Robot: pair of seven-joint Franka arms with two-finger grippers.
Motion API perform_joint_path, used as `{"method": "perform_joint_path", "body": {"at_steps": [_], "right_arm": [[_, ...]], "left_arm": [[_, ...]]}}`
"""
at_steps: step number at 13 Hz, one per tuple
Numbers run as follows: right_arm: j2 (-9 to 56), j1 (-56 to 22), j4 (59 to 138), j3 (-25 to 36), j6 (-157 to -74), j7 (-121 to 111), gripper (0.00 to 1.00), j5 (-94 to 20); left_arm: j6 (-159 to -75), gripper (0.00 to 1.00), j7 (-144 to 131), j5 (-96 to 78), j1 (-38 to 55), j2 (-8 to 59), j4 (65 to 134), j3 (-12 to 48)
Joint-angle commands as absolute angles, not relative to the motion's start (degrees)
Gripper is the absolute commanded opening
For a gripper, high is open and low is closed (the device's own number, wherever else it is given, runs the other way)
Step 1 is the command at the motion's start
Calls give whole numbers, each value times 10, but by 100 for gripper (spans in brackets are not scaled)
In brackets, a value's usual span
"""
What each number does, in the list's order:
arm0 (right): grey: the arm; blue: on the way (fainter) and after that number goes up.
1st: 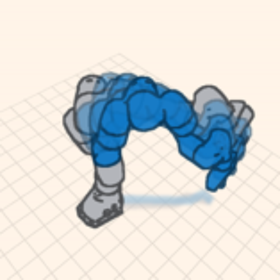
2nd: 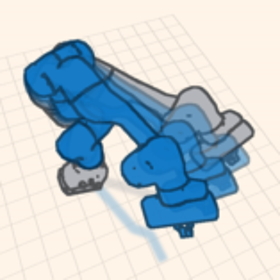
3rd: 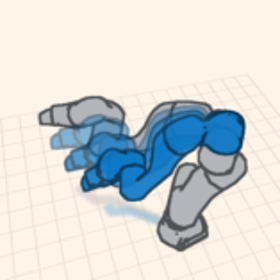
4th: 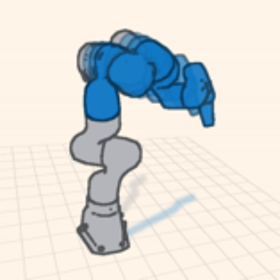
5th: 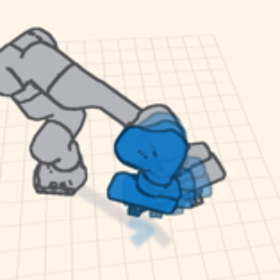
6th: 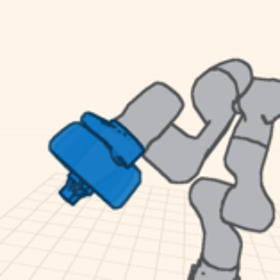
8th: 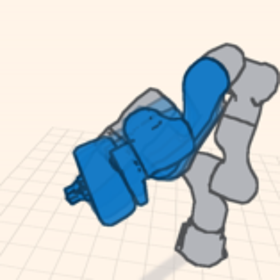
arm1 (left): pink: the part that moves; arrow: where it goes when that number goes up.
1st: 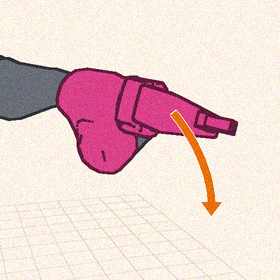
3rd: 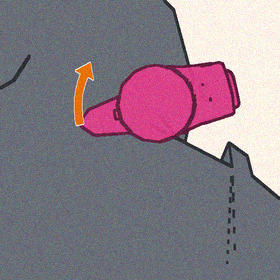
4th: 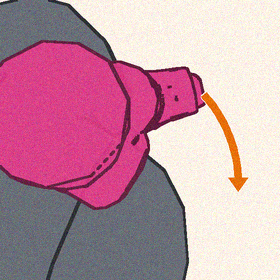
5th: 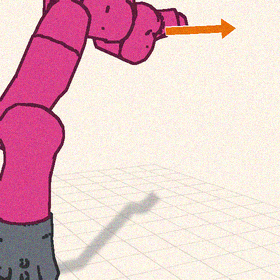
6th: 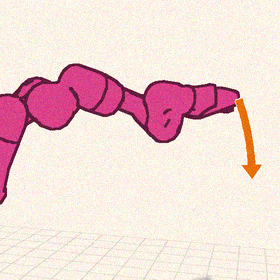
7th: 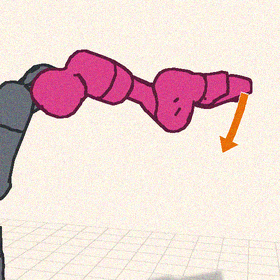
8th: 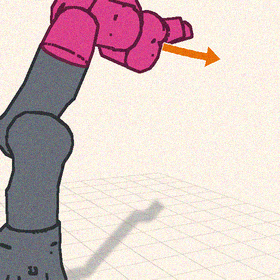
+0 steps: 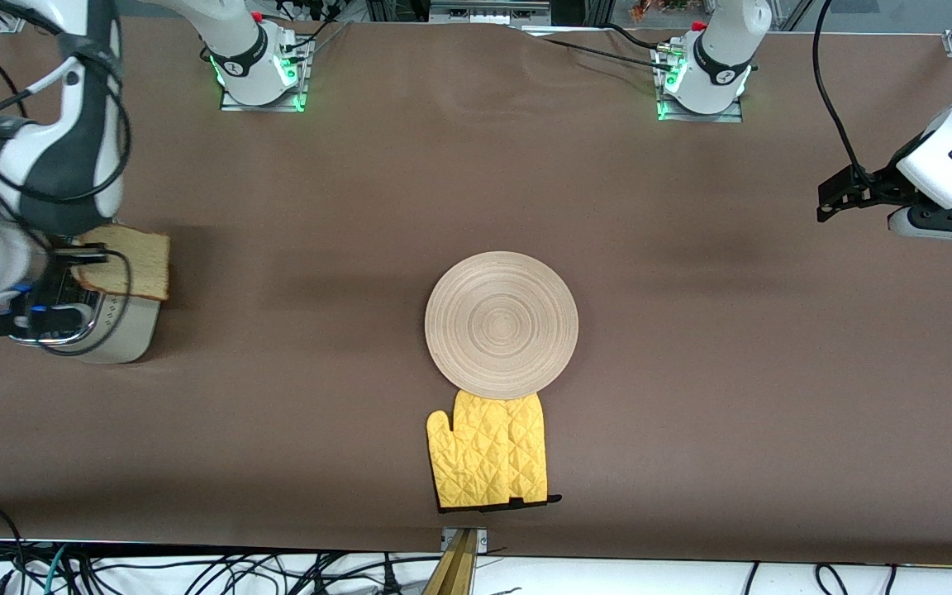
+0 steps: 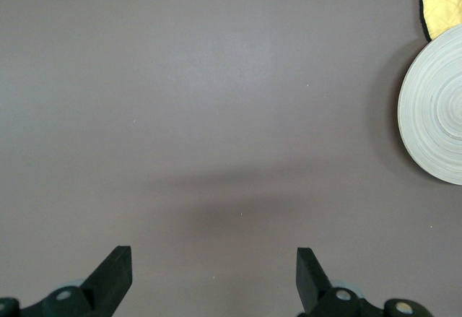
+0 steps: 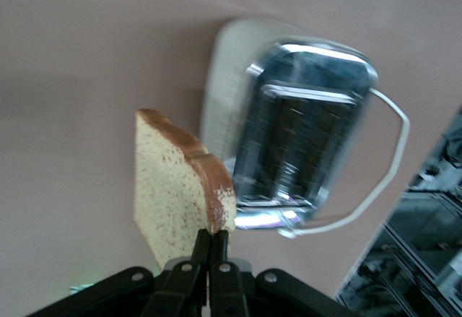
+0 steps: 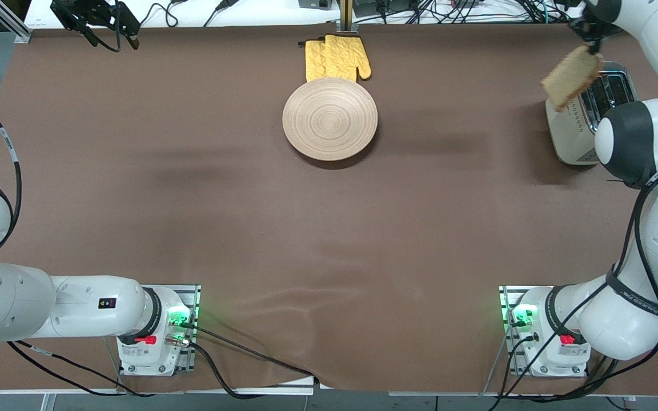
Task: Move plate and put bread in toaster
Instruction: 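Lift the bread with the right gripper and carry it to the toaster, then lower the bread into a toaster slot with the right gripper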
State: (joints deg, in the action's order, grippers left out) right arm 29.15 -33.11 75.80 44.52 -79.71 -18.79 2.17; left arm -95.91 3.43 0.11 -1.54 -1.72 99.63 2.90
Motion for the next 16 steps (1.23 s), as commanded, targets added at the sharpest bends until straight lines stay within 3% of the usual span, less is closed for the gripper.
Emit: {"method": "perform_joint_path", "body": {"at_steps": [1,7,16], "right_arm": [[294,-329,766,488,-793,-227,0,43],[313,-280,767,487,-840,-264,0,81],[346,-285,769,482,-867,-261,0,52]], "left_arm": [[-946,100,30,1,-20,-14,983,33],[-945,100,30,1,-21,-15,983,33],[-945,100,29,1,-21,-15,983,32]]}}
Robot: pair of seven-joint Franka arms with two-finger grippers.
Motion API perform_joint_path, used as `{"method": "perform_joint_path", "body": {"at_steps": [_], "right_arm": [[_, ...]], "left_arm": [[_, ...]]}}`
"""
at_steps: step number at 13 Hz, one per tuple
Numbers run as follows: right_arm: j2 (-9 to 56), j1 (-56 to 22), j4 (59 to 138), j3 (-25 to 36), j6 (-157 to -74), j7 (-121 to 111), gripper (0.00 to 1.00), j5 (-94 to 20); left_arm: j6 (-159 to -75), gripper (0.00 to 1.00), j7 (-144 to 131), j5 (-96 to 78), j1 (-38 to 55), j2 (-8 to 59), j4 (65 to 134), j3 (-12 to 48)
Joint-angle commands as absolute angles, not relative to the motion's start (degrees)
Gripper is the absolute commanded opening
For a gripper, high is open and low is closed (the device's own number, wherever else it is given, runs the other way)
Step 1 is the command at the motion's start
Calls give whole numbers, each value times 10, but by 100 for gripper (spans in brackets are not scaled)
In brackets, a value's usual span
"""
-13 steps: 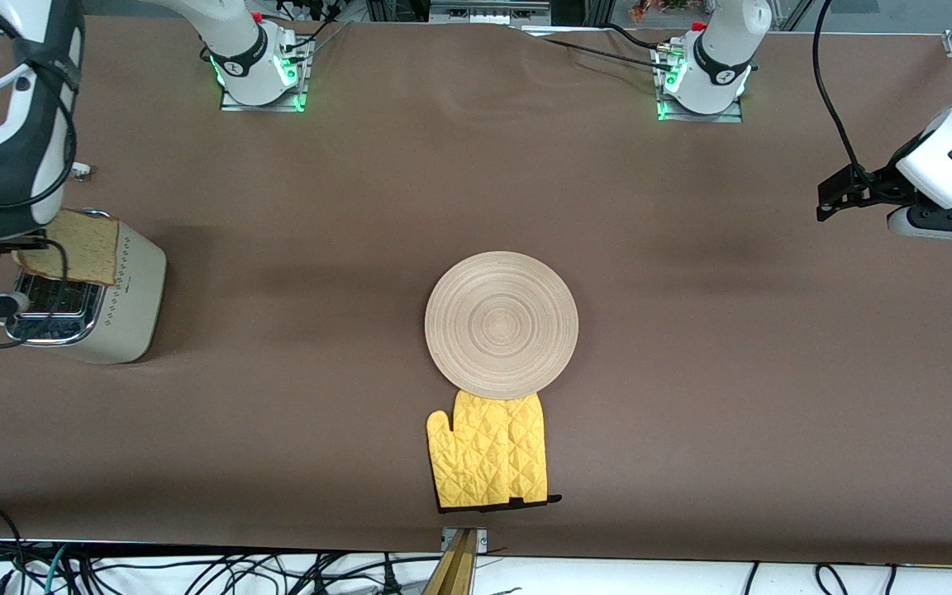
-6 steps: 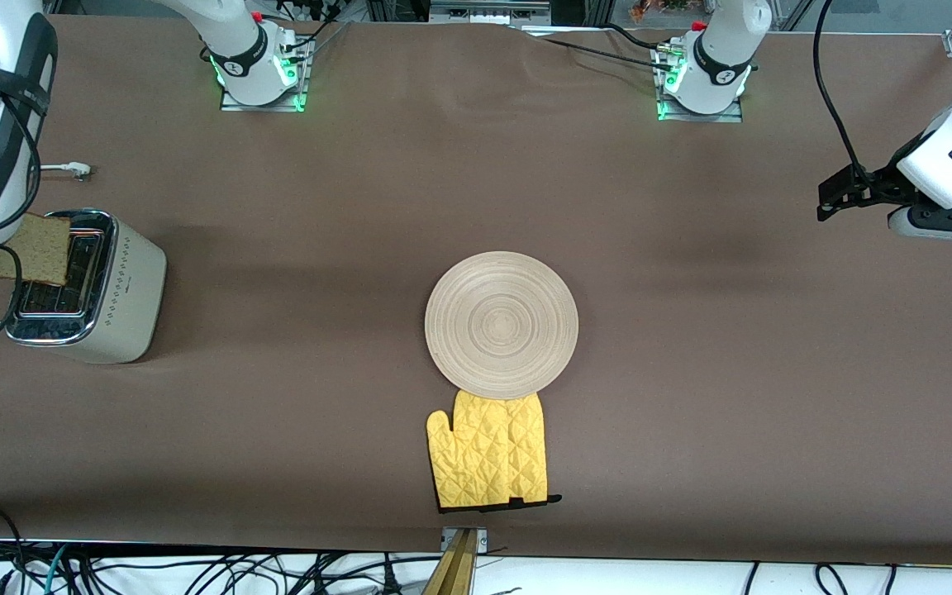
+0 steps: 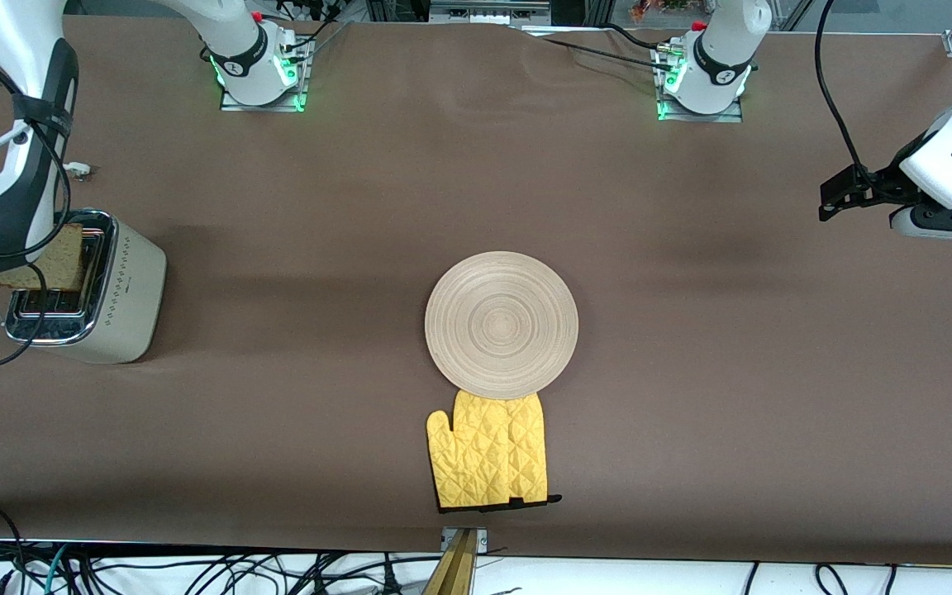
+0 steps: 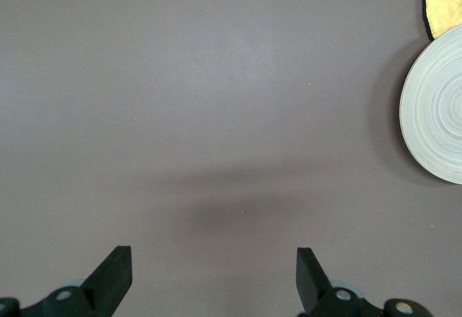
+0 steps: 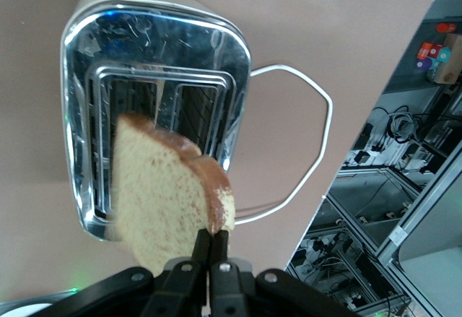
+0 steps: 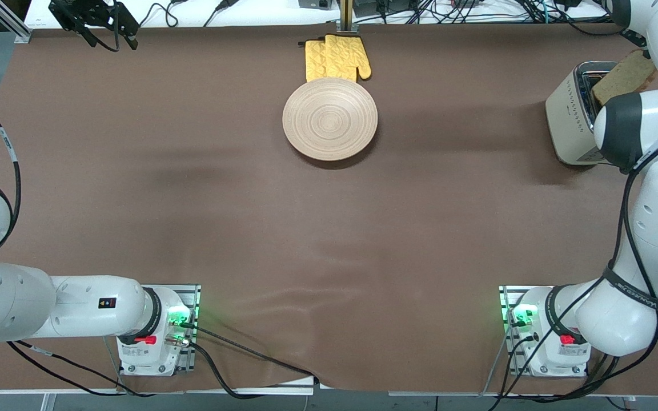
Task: Move plate and put bread in toaster
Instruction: 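Lower the bread into a toaster slot with the right gripper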
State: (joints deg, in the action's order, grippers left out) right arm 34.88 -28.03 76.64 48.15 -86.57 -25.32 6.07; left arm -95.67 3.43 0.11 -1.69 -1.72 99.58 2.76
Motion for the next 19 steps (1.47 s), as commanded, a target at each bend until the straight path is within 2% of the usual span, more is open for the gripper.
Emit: {"method": "perform_joint_path", "body": {"at_steps": [1,13,14,15,16,19], "right_arm": [[345,-287,768,483,-864,-261,0,53],[403,-277,771,478,-924,-251,0,-15],[403,-278,772,477,-921,-249,24,-18],[403,-279,771,477,-918,-242,77,-24],[397,-279,770,478,-915,-247,100,-36],[367,-281,761,485,-871,-249,100,-40]], "left_arm": [[-945,100,29,1,-22,-15,983,32],[-945,100,32,1,-23,-15,983,26],[-945,100,32,1,-23,-16,983,26],[-945,100,30,1,-22,-15,983,28],[-945,100,30,1,-22,-16,983,29],[-945,100,30,1,-22,-15,983,28]]}}
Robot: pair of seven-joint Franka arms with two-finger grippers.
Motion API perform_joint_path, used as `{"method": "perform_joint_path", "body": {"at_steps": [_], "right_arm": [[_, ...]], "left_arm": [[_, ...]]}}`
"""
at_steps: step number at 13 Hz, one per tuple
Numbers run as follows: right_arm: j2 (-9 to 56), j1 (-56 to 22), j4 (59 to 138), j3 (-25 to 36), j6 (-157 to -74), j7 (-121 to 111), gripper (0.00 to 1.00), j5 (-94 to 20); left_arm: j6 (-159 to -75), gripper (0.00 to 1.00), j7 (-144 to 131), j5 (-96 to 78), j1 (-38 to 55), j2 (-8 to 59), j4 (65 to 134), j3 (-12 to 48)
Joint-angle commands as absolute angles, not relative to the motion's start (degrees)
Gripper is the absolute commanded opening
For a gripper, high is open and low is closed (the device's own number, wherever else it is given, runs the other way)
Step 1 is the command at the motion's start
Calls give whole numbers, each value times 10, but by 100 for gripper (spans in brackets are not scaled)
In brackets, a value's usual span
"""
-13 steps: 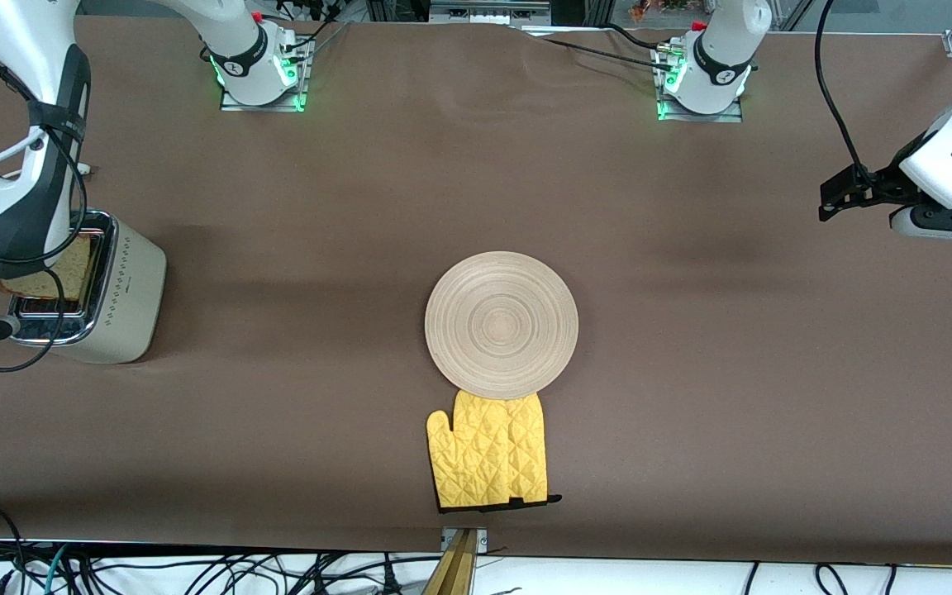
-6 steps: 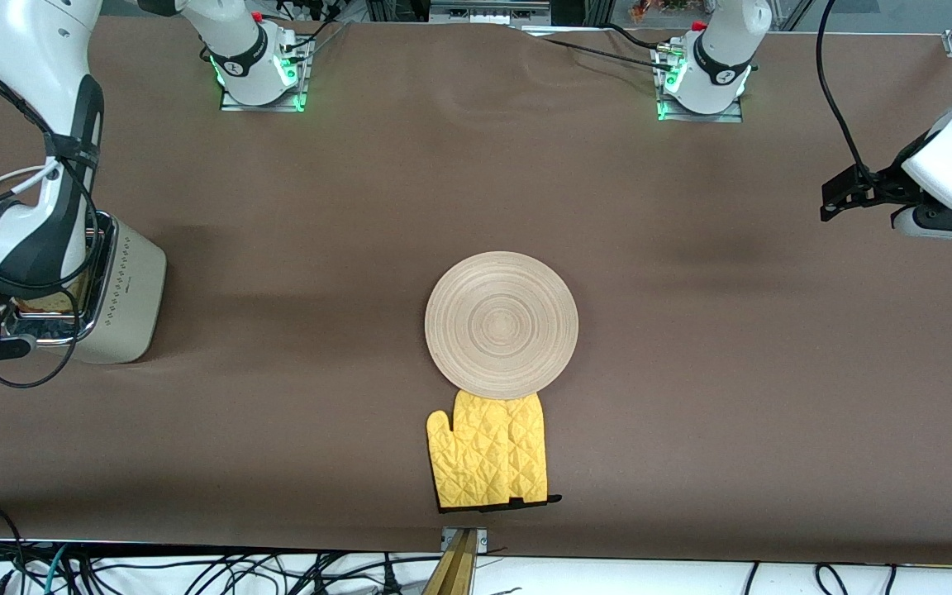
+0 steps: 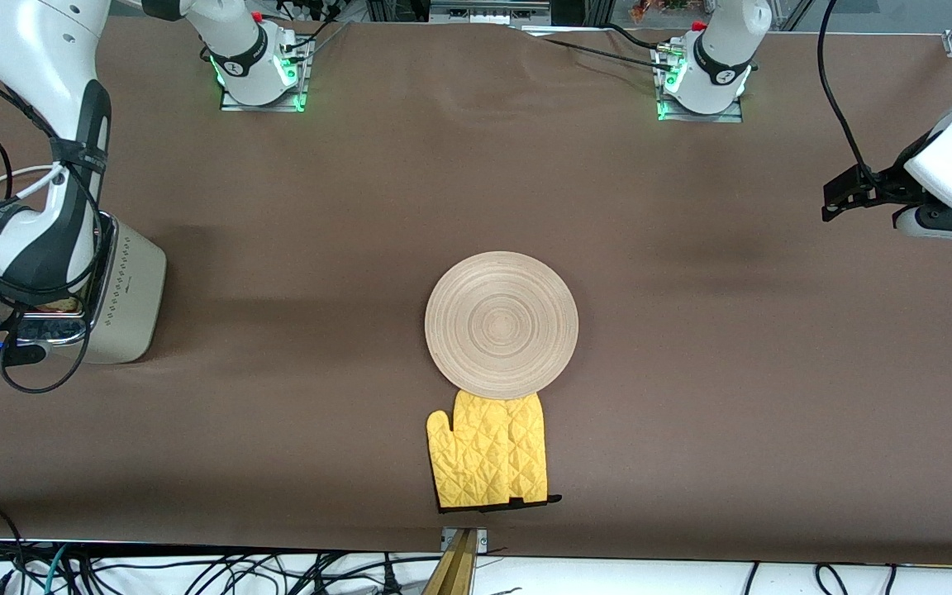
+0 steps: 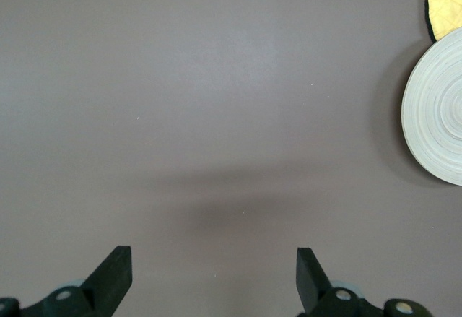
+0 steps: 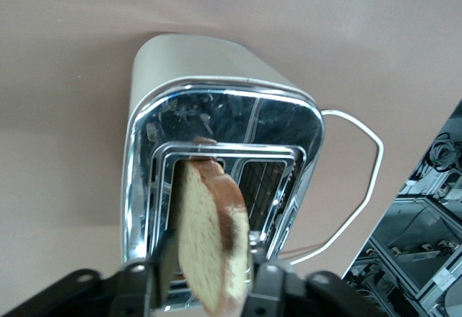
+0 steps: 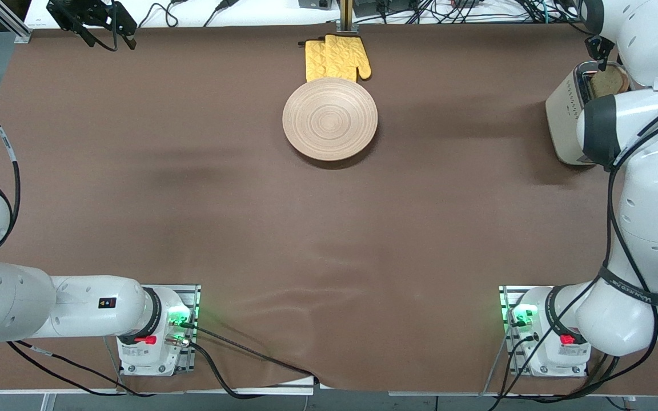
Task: Move plate and put bread in toaster
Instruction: 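Release the bread and raise the right gripper away from the toaster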
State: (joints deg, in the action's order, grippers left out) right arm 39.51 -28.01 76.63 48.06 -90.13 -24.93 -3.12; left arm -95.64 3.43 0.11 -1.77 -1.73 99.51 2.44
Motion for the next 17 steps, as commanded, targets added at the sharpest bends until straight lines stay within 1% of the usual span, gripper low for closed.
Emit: {"method": "perform_joint_path", "body": {"at_steps": [1,4,6,7,9,13,14,15,16,17], "right_arm": [[360,-281,752,487,-855,-249,100,-39],[326,-282,734,481,-836,-247,100,-58],[322,-283,734,482,-835,-247,100,-124],[322,-290,733,482,-834,-247,100,-134],[322,-320,733,482,-832,-243,100,-135],[318,-345,730,477,-838,-239,100,-141],[296,-337,729,451,-840,-238,100,-141],[265,-300,737,389,-848,-238,100,-138],[236,-238,745,309,-871,-226,100,-126],[209,-197,764,242,-901,-204,100,-88]], "left_arm": [[-944,100,30,1,-22,-16,983,28],[-944,100,30,1,-22,-15,983,28],[-945,100,30,1,-22,-15,983,28],[-944,100,30,1,-22,-15,983,28],[-945,100,30,1,-22,-15,983,29],[-944,100,30,1,-22,-15,983,27],[-944,100,31,1,-22,-15,983,27],[-944,100,30,1,-22,-15,983,28],[-944,100,30,1,-22,-15,983,28],[-945,100,30,1,-22,-15,983,28]]}}
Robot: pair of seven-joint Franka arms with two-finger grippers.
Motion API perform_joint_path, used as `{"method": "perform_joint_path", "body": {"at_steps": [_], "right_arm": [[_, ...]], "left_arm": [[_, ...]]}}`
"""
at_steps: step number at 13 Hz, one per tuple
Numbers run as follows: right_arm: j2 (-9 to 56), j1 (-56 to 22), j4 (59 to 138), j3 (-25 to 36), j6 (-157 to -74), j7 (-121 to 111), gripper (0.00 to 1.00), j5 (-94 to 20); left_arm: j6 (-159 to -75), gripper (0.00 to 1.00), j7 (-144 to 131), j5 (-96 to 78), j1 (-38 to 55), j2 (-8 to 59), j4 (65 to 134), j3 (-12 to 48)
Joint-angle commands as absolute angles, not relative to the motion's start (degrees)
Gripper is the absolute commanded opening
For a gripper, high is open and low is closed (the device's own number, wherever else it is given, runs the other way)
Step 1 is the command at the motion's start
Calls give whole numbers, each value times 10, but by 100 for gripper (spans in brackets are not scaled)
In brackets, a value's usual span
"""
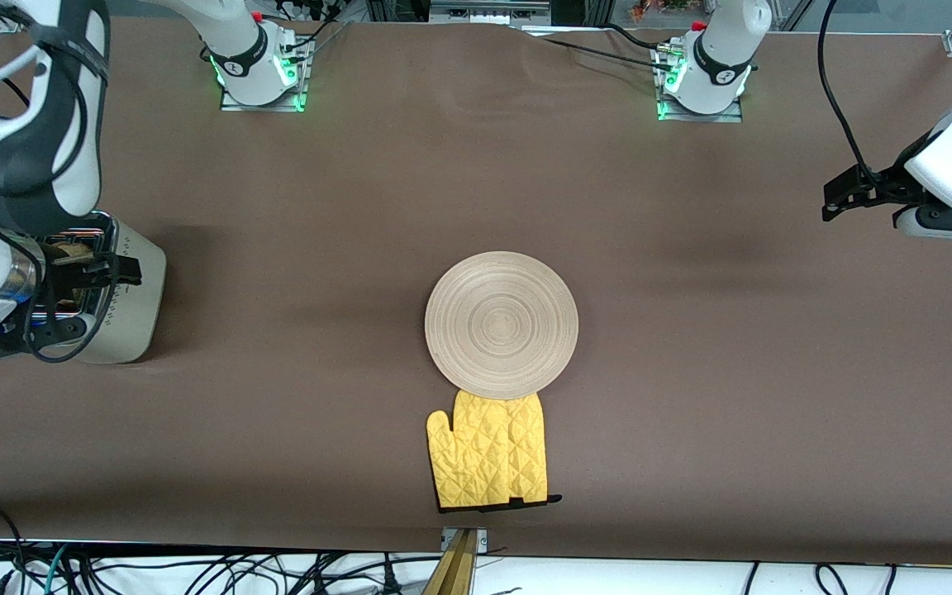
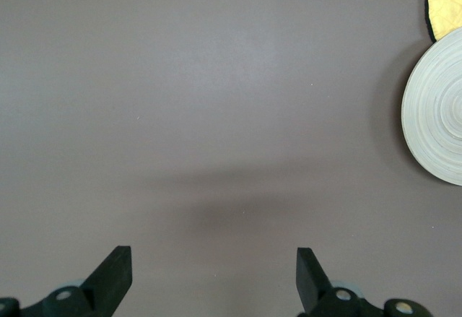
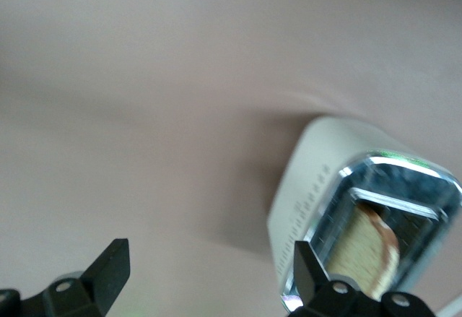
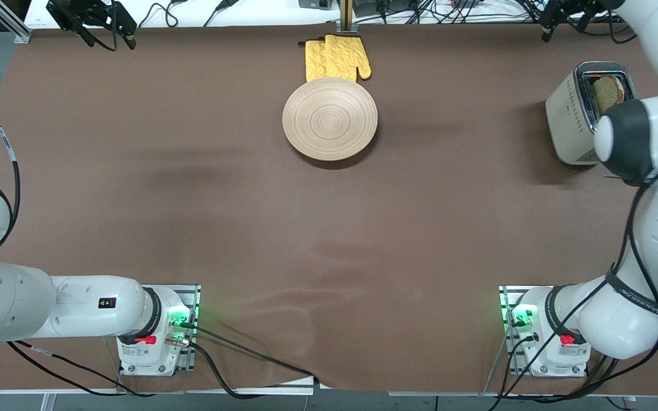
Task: Move plate and put bread in toaster
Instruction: 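Release the bread and raise the right gripper away from the toaster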
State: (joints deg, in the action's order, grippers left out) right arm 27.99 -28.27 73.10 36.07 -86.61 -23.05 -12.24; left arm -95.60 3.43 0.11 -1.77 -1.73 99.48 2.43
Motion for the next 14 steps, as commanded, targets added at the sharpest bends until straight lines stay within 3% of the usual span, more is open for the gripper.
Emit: {"method": "perform_joint_path", "body": {"at_steps": [1,4,7,11,14], "right_arm": [[186,-173,782,202,-931,-178,100,-44],[142,-116,824,128,-979,-150,100,6],[100,-91,869,108,-1010,-150,100,4],[82,-53,889,62,-1022,-141,100,16],[47,-12,930,-6,-1017,-6,100,14]], "left_arm": [[-944,100,30,1,-22,-15,983,28],[-945,100,30,1,-22,-15,983,29],[-944,100,30,1,-22,-15,983,29],[-944,100,30,1,-22,-15,983,29],[-944,100,30,1,-22,-15,983,29]]}}
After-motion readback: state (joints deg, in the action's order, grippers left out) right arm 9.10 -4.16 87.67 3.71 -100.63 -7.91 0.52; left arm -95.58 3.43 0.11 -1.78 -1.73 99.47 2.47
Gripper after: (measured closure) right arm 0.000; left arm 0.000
